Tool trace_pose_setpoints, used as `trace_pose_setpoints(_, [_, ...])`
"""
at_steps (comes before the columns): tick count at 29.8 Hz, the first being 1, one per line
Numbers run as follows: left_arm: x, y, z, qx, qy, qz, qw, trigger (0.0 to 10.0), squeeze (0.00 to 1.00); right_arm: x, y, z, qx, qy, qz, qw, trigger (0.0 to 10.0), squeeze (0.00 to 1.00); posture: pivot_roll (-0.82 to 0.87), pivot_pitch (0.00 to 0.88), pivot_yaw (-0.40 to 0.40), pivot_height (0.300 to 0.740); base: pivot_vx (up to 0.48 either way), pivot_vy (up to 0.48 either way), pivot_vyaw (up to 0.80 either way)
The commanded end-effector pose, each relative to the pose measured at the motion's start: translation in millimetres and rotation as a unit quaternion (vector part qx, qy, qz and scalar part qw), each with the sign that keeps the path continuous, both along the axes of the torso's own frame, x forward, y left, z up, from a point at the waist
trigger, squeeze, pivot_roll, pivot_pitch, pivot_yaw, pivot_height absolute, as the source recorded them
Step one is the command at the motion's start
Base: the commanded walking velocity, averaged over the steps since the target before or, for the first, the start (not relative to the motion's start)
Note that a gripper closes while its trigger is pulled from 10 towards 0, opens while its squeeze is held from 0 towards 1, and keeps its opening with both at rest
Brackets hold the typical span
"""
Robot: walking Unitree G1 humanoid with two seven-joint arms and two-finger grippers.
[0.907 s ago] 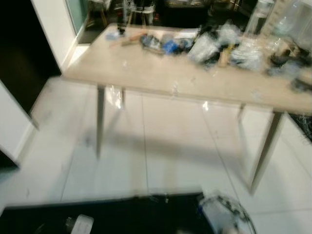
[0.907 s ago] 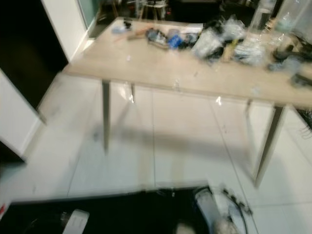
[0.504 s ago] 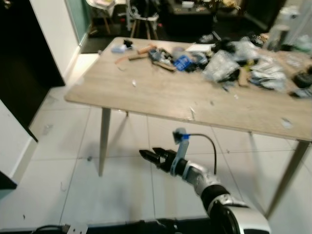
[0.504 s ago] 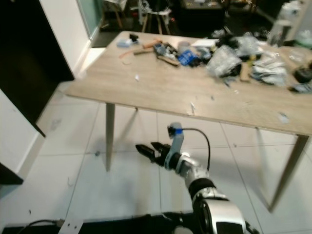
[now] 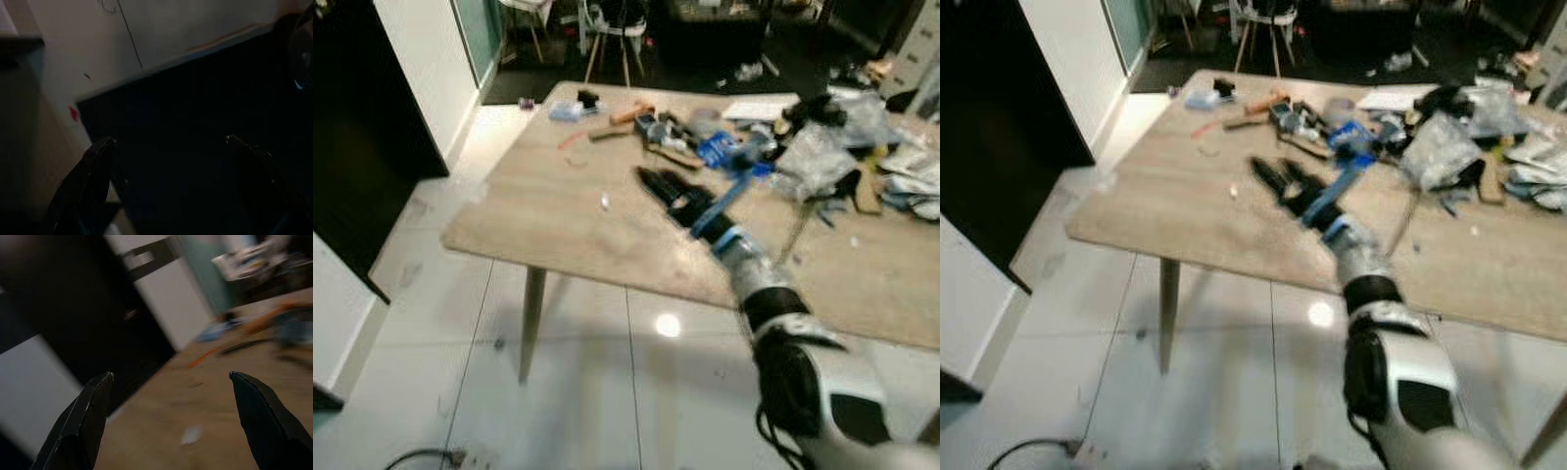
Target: Picking trash to rubbish bin
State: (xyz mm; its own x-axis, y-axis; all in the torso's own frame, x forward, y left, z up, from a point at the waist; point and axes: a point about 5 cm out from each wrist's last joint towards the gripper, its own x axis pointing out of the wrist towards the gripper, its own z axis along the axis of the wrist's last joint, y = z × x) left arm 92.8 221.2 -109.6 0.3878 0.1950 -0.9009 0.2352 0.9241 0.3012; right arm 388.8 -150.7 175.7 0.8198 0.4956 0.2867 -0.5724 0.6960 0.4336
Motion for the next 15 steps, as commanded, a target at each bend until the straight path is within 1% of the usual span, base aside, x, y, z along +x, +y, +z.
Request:
trace_pose_setpoints(1, [7.8, -1.3, 1.6, 0.000, -0.008, -0.009, 1.000, 10.0, 0.00, -2.5, -13.3, -6.4, -0.010, 0.008, -0.029, 0.999, 10.0, 0.00, -0.03, 0.013, 0.048, 0.740, 0.428, 0.000, 0.00])
trace_pose_setpoints(2, [9.0, -1.7, 1.8, 0.000, -0.009, -0.010, 1.000, 10.0, 0.00, -2.6, -14.2, -5.9, -0.022, 0.005, -0.033, 0.999, 10.0, 0.00, -0.04, 0.009, 0.050, 0.740, 0.428, 0.000, 0.00])
trace_pose_setpoints(3, [9.0, -1.7, 1.8, 0.000, -0.009, -0.010, 1.000, 10.0, 0.00, -2.6, -14.2, -5.9, -0.022, 0.005, -0.033, 0.999, 10.0, 0.00, -0.04, 0.009, 0.050, 0.740, 0.428, 0.000, 0.00])
trace_pose_setpoints(5, [10.2, -2.3, 2.0, -0.001, -0.010, -0.013, 1.000, 10.0, 0.00, -1.8, -13.0, -5.1, -0.055, 0.000, -0.043, 0.998, 10.0, 0.00, -0.04, 0.009, 0.050, 0.740, 0.411, 0.000, 0.00])
trace_pose_setpoints(7, [11.5, -2.6, 2.3, 0.000, -0.011, -0.014, 1.000, 10.0, 0.00, -0.9, -11.9, -2.4, -0.065, -0.010, -0.049, 0.997, 10.0, 0.00, -0.04, 0.008, 0.052, 0.740, 0.362, 0.000, 0.00])
trace_pose_setpoints(9, [12.7, -2.4, 2.7, 0.003, -0.013, -0.016, 1.000, 10.0, 0.00, 0.7, -11.0, 1.1, -0.102, -0.025, -0.065, 0.992, 10.0, 0.00, -0.04, 0.010, 0.056, 0.740, 0.304, 0.000, 0.00])
trace_pose_setpoints(10, [13.3, -2.2, 2.9, 0.006, -0.014, -0.019, 1.000, 10.0, 0.00, 1.2, -9.4, 3.1, -0.124, -0.034, -0.066, 0.990, 10.0, 0.00, -0.04, 0.010, 0.058, 0.740, 0.000, 0.000, 0.00])
trace_pose_setpoints(11, [13.3, -2.2, 2.9, 0.006, -0.014, -0.019, 1.000, 10.0, 0.00, 1.2, -9.4, 3.1, -0.124, -0.034, -0.066, 0.990, 10.0, 0.00, -0.04, 0.010, 0.058, 0.740, 0.000, 0.000, 0.00])
trace_pose_setpoints(12, [13.8, -2.1, 3.0, 0.008, -0.015, -0.021, 1.000, 10.0, 0.00, 1.6, -7.4, 5.6, -0.147, -0.045, -0.065, 0.986, 10.0, 0.00, -0.05, 0.011, 0.059, 0.740, 0.000, 0.000, 0.00])
trace_pose_setpoints(13, [14.2, -2.0, 3.1, 0.009, -0.015, -0.022, 1.000, 10.0, 0.00, 1.8, -6.0, 7.2, -0.159, -0.051, -0.064, 0.984, 10.0, 0.00, -0.05, 0.011, 0.059, 0.740, 0.000, 0.000, 0.00])
trace_pose_setpoints(14, [14.2, -2.0, 3.1, 0.009, -0.015, -0.022, 1.000, 10.0, 0.00, 1.8, -6.0, 7.2, -0.159, -0.051, -0.064, 0.984, 10.0, 0.00, -0.05, 0.011, 0.059, 0.740, 0.000, 0.000, 0.00])
trace_pose_setpoints(15, [14.4, -2.0, 3.2, 0.010, -0.015, -0.023, 1.000, 10.0, 0.00, 2.4, -4.0, 12.1, -0.168, -0.064, -0.059, 0.982, 10.0, 0.00, -0.05, 0.011, 0.059, 0.740, 0.000, 0.000, 0.00])
